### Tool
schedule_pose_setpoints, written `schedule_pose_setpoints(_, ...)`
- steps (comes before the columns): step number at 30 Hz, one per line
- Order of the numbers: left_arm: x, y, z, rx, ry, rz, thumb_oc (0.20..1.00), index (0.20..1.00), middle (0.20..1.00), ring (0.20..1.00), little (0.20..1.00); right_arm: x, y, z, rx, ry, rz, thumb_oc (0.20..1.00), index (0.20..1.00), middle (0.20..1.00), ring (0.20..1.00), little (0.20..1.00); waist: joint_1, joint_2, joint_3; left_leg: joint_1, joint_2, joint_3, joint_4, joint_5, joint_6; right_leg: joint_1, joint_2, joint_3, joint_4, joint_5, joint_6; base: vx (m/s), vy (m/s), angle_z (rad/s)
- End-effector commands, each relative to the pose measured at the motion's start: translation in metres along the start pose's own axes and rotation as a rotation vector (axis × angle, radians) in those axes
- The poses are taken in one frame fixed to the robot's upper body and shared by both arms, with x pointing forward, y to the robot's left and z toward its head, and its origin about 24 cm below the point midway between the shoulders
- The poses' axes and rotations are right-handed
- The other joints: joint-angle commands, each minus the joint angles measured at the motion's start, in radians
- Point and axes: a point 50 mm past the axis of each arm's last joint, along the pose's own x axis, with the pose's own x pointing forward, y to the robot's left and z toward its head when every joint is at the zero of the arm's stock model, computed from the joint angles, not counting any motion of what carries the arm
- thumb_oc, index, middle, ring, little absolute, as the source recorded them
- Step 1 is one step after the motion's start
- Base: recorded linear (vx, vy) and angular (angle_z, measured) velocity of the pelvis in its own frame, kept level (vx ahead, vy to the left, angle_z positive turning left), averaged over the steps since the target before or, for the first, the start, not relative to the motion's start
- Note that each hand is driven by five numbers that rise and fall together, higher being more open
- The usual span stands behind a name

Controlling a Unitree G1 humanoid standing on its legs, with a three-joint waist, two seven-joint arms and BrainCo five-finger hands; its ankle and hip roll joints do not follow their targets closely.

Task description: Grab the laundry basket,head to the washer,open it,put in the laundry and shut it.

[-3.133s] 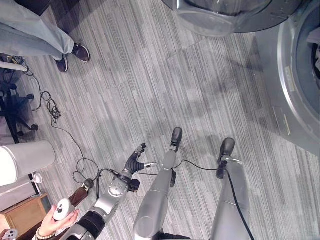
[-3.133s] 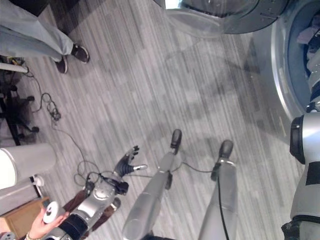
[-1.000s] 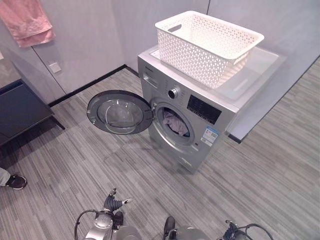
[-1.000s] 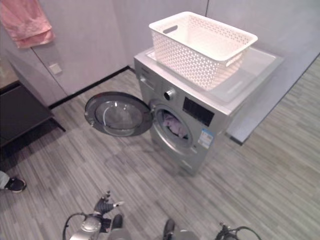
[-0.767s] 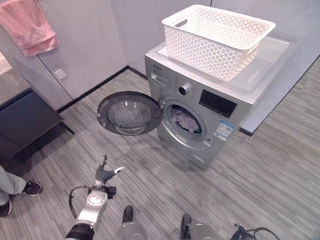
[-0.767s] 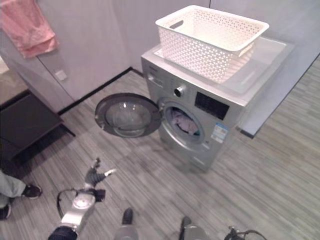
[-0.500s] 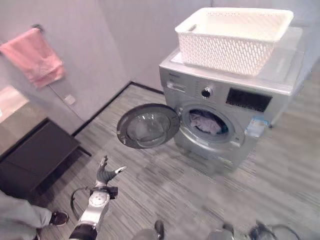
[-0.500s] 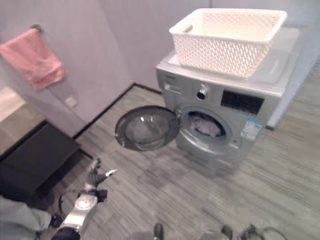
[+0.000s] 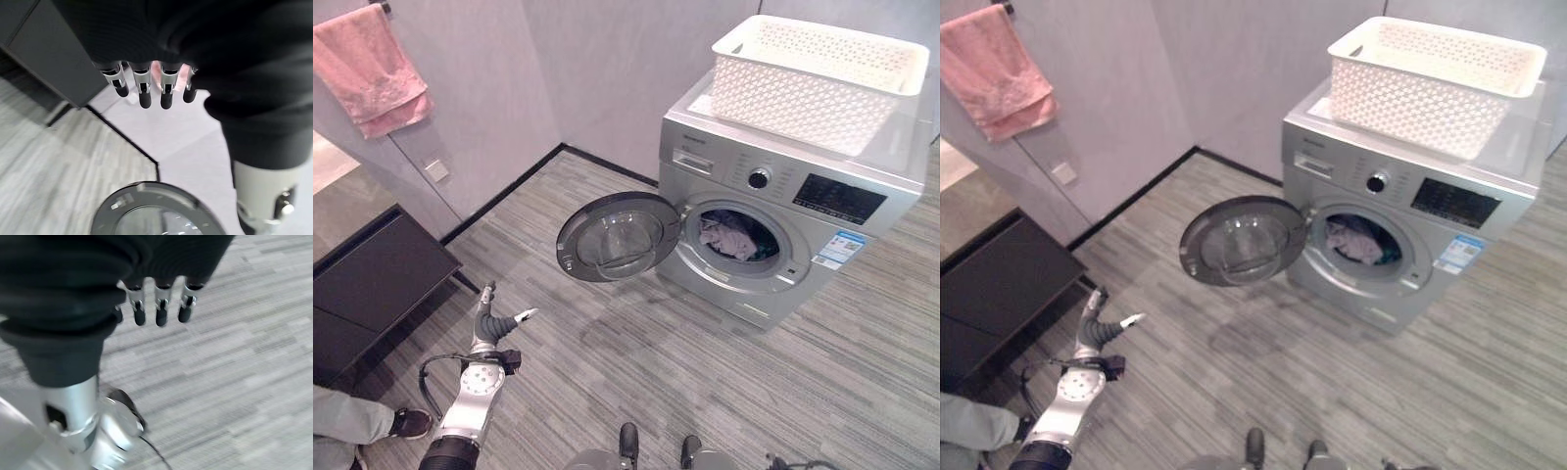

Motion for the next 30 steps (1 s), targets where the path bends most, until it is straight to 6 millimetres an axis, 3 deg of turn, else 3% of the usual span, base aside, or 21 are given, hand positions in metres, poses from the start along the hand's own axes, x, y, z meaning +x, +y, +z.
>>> schedule_pose_setpoints(1,0.028,0.016,0.049,0.063,-0.197,0.096,1.0,1.0,1.0,1.0,1.0,0.003,-0.019,-0.008,-0.077,0.037,-0.036,1.0,1.0,1.0,1.0,1.0,-0.025,-0.021,0.0,0.05,0.082,-0.045,0.002,-0.051,-0.054,0.146,0.001,-0.001,-0.184,0.046,0.045,0.06,-0.068,-0.08)
schedule_pose_setpoints(2,0.037,0.023,0.063,0.078,-0.233,0.135,1.0,1.0,1.0,1.0,1.0,0.004,-0.026,-0.004,-0.082,0.029,-0.049,1.0,1.0,1.0,1.0,1.0,-0.032,-0.014,0.003,0.055,0.087,-0.045,-0.003,-0.051,-0.057,0.137,0.004,0.001,-0.168,0.039,0.042,0.0,-0.073,-0.06)
schedule_pose_setpoints(5,0.047,0.025,0.077,0.095,-0.263,0.152,1.0,1.0,1.0,1.0,1.0,0.006,-0.035,0.007,-0.068,-0.009,-0.074,1.0,1.0,1.0,1.0,1.0,-0.046,-0.008,0.018,0.036,0.099,-0.041,0.011,-0.043,-0.07,0.113,0.015,0.013,-0.143,0.018,0.025,-0.02,-0.089,-0.03)
schedule_pose_setpoints(10,0.054,0.029,0.094,0.056,-0.305,0.171,1.0,1.0,1.0,1.0,1.0,0.006,-0.041,0.014,-0.068,-0.055,-0.093,1.0,1.0,1.0,1.0,1.0,-0.052,-0.039,0.074,-0.106,0.083,-0.079,0.256,-0.054,-0.103,0.094,0.011,0.029,-0.123,0.013,-0.001,-0.06,-0.098,0.06)
schedule_pose_setpoints(11,0.056,0.027,0.099,0.046,-0.315,0.17,1.0,1.0,1.0,1.0,1.0,0.006,-0.043,0.012,-0.076,-0.051,-0.098,1.0,1.0,1.0,1.0,1.0,-0.056,-0.052,0.085,-0.153,0.111,-0.073,0.273,-0.048,-0.1,0.095,0.001,0.031,-0.114,0.003,-0.001,0.03,-0.05,-0.04)
schedule_pose_setpoints(12,0.056,0.027,0.099,0.046,-0.315,0.17,1.0,1.0,1.0,1.0,1.0,0.006,-0.043,0.012,-0.076,-0.051,-0.098,1.0,1.0,1.0,1.0,1.0,-0.056,-0.052,0.084,-0.155,0.11,-0.073,0.275,-0.049,-0.1,0.093,0.0,0.03,-0.113,0.002,-0.001,0.12,-0.011,0.03)
schedule_pose_setpoints(14,0.057,0.027,0.102,0.039,-0.32,0.175,1.0,1.0,1.0,1.0,1.0,0.006,-0.04,0.005,-0.072,-0.027,-0.084,1.0,1.0,1.0,1.0,1.0,-0.054,-0.05,0.078,-0.177,0.159,-0.074,0.219,-0.009,-0.099,0.102,0.002,0.031,-0.098,-0.02,0.0,0.2,0.048,0.11)
schedule_pose_setpoints(15,0.057,0.027,0.103,0.034,-0.323,0.175,1.0,1.0,1.0,1.0,1.0,0.006,-0.038,-0.003,-0.074,0.0,-0.071,1.0,1.0,1.0,1.0,1.0,-0.049,-0.032,0.075,-0.187,0.193,-0.097,0.119,0.054,-0.107,0.111,0.02,0.039,-0.078,-0.049,-0.002,0.19,0.062,0.12)
schedule_pose_setpoints(18,0.055,0.022,0.1,0.039,-0.319,0.162,1.0,1.0,1.0,1.0,1.0,0.006,-0.04,-0.01,-0.09,0.025,-0.072,1.0,1.0,1.0,1.0,1.0,-0.041,-0.021,0.079,-0.228,0.198,-0.143,0.062,0.081,-0.123,0.149,0.022,0.071,-0.054,-0.087,0.001,0.28,0.165,0.03)
schedule_pose_setpoints(21,0.051,0.021,0.09,0.031,-0.291,0.142,1.0,1.0,1.0,1.0,1.0,0.006,-0.043,-0.008,-0.086,0.026,-0.077,1.0,1.0,1.0,1.0,1.0,-0.035,-0.01,0.068,-0.21,0.215,-0.135,0.101,0.058,-0.124,0.175,0.007,0.091,-0.039,-0.103,0.013,0.32,0.233,-0.27)
schedule_pose_setpoints(23,0.052,0.016,0.085,0.049,-0.265,0.133,1.0,1.0,1.0,1.0,1.0,0.006,-0.043,-0.009,-0.06,0.039,-0.082,1.0,1.0,1.0,1.0,1.0,-0.033,-0.014,0.052,-0.237,0.165,-0.12,0.223,0.019,-0.122,0.213,-0.051,0.111,-0.062,-0.071,0.043,0.39,0.312,-0.64)
schedule_pose_setpoints(25,0.052,0.016,0.082,0.055,-0.254,0.129,1.0,1.0,1.0,1.0,1.0,0.006,-0.043,-0.01,-0.061,0.045,-0.078,1.0,1.0,1.0,1.0,1.0,-0.026,-0.016,0.042,-0.225,0.15,-0.106,0.231,-0.009,-0.108,0.221,-0.075,0.129,-0.067,-0.056,0.054,0.29,0.278,-0.34)
schedule_pose_setpoints(27,0.059,0.022,0.08,0.093,-0.224,0.167,1.0,1.0,1.0,1.0,1.0,0.007,-0.044,0.001,-0.091,0.017,-0.075,1.0,1.0,1.0,1.0,1.0,-0.027,-0.019,0.027,-0.202,0.122,-0.047,0.236,-0.057,-0.074,0.2,-0.138,0.155,-0.069,0.014,0.092,0.27,0.33,-0.66)
schedule_pose_setpoints(28,0.059,0.022,0.08,0.093,-0.225,0.167,1.0,1.0,1.0,1.0,1.0,0.007,-0.044,0.001,-0.091,0.016,-0.075,1.0,1.0,1.0,1.0,1.0,-0.024,-0.02,0.027,-0.202,0.122,-0.043,0.237,-0.059,-0.073,0.199,-0.14,0.158,-0.07,0.015,0.093,0.16,0.274,-0.65)
schedule_pose_setpoints(30,0.068,0.036,0.095,0.11,-0.249,0.244,1.0,1.0,1.0,1.0,1.0,0.008,-0.047,0.016,-0.131,-0.021,-0.083,1.0,1.0,1.0,1.0,1.0,-0.017,-0.022,0.024,-0.197,0.117,0.014,0.231,-0.083,-0.048,0.154,-0.182,0.146,-0.085,0.087,0.115,0.11,0.24,-0.81)
